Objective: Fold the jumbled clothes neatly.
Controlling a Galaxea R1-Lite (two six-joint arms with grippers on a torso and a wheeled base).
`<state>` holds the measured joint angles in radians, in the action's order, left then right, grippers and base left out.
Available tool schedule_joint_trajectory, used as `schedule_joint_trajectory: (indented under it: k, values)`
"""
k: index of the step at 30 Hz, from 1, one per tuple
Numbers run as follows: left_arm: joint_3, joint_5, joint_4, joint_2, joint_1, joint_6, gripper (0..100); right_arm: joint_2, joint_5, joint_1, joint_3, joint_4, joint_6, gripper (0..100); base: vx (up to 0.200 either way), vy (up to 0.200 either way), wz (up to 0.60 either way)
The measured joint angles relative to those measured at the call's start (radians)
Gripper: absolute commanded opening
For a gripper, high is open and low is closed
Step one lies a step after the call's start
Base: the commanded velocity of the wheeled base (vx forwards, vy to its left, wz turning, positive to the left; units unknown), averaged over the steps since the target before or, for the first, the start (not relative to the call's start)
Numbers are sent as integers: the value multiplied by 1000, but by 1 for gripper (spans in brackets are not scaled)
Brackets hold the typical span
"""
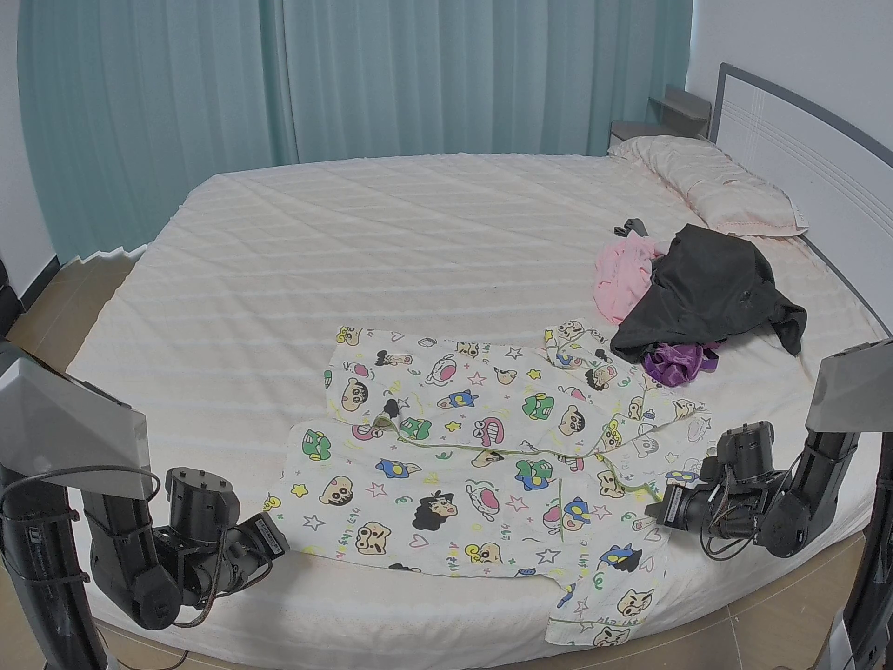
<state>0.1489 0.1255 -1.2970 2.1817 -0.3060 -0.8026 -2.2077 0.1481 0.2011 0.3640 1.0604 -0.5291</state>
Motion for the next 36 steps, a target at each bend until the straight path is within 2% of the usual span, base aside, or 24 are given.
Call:
schedule_joint_trajectory:
  k: [9,10,12,20,28,36]
  values:
    - [-5,-3,0,5,-2,3,0,5,-21,-34,133,1,2,0,0,0,0]
    - [-5,-3,0,6,-3,3,0,5,-23,-35,149,0,3,100,0,0,0]
    - [-8,-15,16,8,2,25,0,5,-29,-40,165,-21,27,100,0,0,0]
    - [0,-6,0,24,-6,6,0,-7,-21,-27,214,-28,26,100,0,0,0]
    - [0,-6,-1,27,-7,3,0,47,-14,-50,118,-15,53,100,0,0,0]
    - [-2,-7,-1,16,-7,-1,0,162,37,-75,-24,-20,56,100,0,0,0]
